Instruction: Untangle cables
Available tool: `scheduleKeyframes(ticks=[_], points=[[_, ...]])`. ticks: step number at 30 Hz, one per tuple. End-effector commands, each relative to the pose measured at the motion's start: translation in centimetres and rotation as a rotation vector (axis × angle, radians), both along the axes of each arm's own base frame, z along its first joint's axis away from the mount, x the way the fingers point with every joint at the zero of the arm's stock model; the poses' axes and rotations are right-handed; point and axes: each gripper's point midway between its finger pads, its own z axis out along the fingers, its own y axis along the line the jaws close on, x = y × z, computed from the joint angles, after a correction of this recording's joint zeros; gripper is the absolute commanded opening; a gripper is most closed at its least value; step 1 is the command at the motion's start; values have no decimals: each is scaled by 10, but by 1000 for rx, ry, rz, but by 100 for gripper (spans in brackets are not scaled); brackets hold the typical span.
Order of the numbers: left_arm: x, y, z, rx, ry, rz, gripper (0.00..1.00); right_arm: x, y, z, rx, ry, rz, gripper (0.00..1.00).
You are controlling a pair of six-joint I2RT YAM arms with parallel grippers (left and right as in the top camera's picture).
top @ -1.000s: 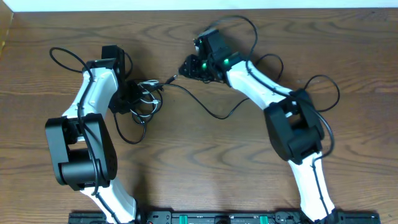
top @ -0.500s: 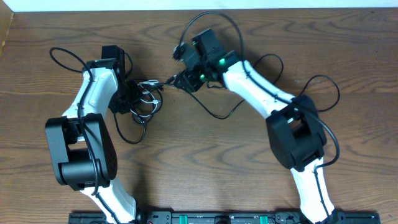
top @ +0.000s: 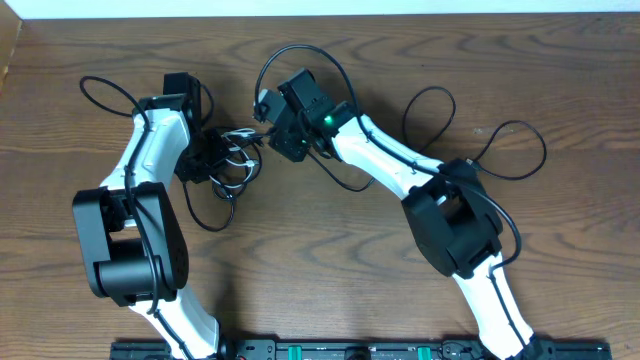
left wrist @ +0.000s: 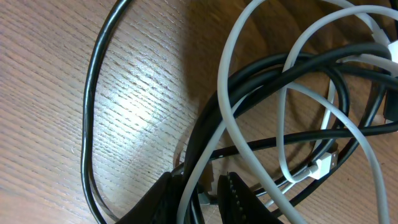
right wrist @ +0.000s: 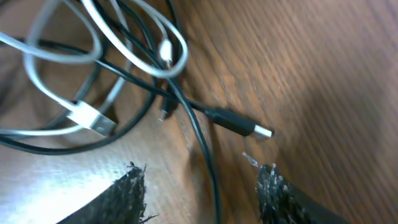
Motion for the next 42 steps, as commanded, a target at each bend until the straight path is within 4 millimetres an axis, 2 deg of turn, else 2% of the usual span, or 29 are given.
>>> scheduleKeyframes(ticks=[1, 10, 11, 12, 13, 14, 15, 17, 19, 22, 26, 28, 29, 33, 36, 40, 42], points=[[-4, -1, -5, 1, 19, 4, 25, 4, -4, -22, -37, 5, 1, 52], [-4, -1, -5, 0, 18, 4, 25, 1, -5, -50, -47, 54, -27, 48], [-4, -1, -5, 0, 18, 4, 25, 1, -5, -53, -50, 58, -26, 45], [-4, -1, -5, 0, 18, 4, 25, 0, -5, -53, -52, 60, -25, 37], [-4, -1, -5, 0, 18, 4, 25, 0, -6, -54, -54, 62, -25, 25], [-4, -1, -5, 0, 18, 4, 25, -1, -5, -54, -55, 63, -24, 6], [-4, -1, -5, 0, 18, 4, 25, -1, -5, -53, -55, 62, -25, 1], [-4, -1, -5, 1, 19, 4, 25, 0, -5, -48, -48, 59, -30, 1], [-4, -1, -5, 1, 19, 4, 25, 2, -6, -35, -23, 71, -71, 1], [-4, -1, -5, 1, 18, 4, 25, 8, -10, -2, 22, 62, -119, 1], [-4, -1, -5, 0, 18, 4, 56, 6, -12, 46, 58, 23, -120, 1], [-3, -4, -5, -17, 17, -5, 64, 3, -15, 67, 71, 9, -120, 1], [-3, -9, -4, -45, 12, -37, 65, 2, -17, 75, 75, 4, -121, 1], [4, -49, 11, -266, -73, -256, 65, -5, -26, 101, 81, -3, -125, 1], [6, -74, 32, -406, -157, -388, 65, -9, -33, 121, 90, -10, -133, 1], [-3, -117, 72, -668, -307, -608, 65, -11, -49, 150, 109, -30, -152, 1], [-8, -127, 83, -734, -349, -661, 65, -14, -54, 170, 135, -44, -150, 1]])
